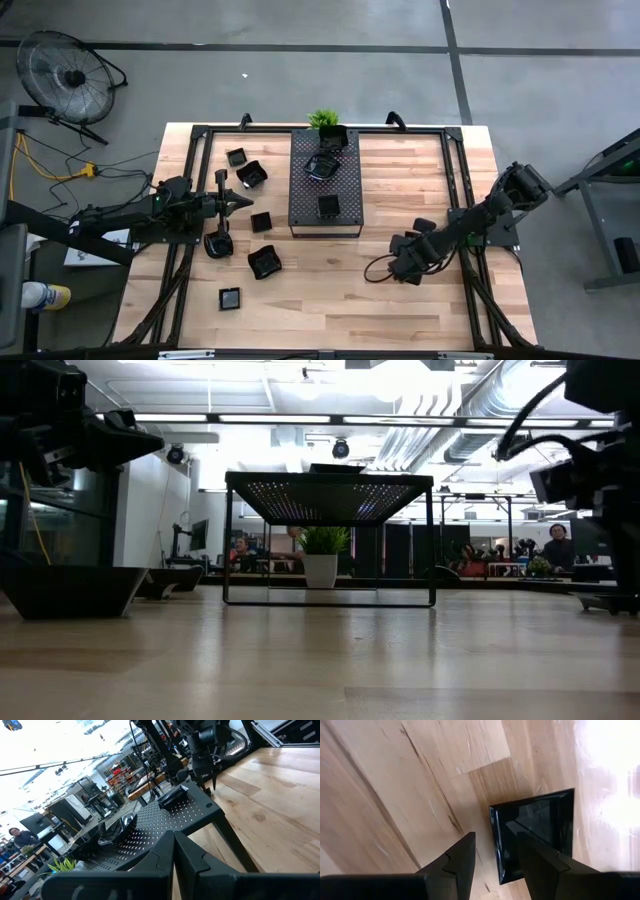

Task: Pick & Place Mini shaped plates
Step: Stack the square plate on top of the square plate on the shelf

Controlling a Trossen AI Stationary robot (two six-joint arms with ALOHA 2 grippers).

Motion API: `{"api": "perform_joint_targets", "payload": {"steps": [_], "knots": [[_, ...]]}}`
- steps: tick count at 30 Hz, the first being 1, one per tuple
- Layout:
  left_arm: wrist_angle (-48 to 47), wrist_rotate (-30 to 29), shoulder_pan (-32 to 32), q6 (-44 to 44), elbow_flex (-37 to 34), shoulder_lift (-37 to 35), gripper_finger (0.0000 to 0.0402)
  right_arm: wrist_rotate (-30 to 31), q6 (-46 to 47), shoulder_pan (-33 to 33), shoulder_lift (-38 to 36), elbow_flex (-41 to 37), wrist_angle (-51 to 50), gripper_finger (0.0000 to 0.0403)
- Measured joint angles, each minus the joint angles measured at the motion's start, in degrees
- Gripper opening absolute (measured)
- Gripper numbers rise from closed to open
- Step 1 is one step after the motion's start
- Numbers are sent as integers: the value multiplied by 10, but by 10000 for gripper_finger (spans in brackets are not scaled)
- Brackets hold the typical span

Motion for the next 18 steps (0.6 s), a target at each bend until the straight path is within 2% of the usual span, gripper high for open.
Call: {"api": "perform_joint_targets", "payload": {"steps": [11, 18], "knots": [[0, 0, 0, 0, 0, 0, 1, -1, 1, 0, -1, -27, 38, 136], [0, 0, 0, 0, 0, 0, 1, 2, -2, 0, -1, -28, 21, 90]]}}
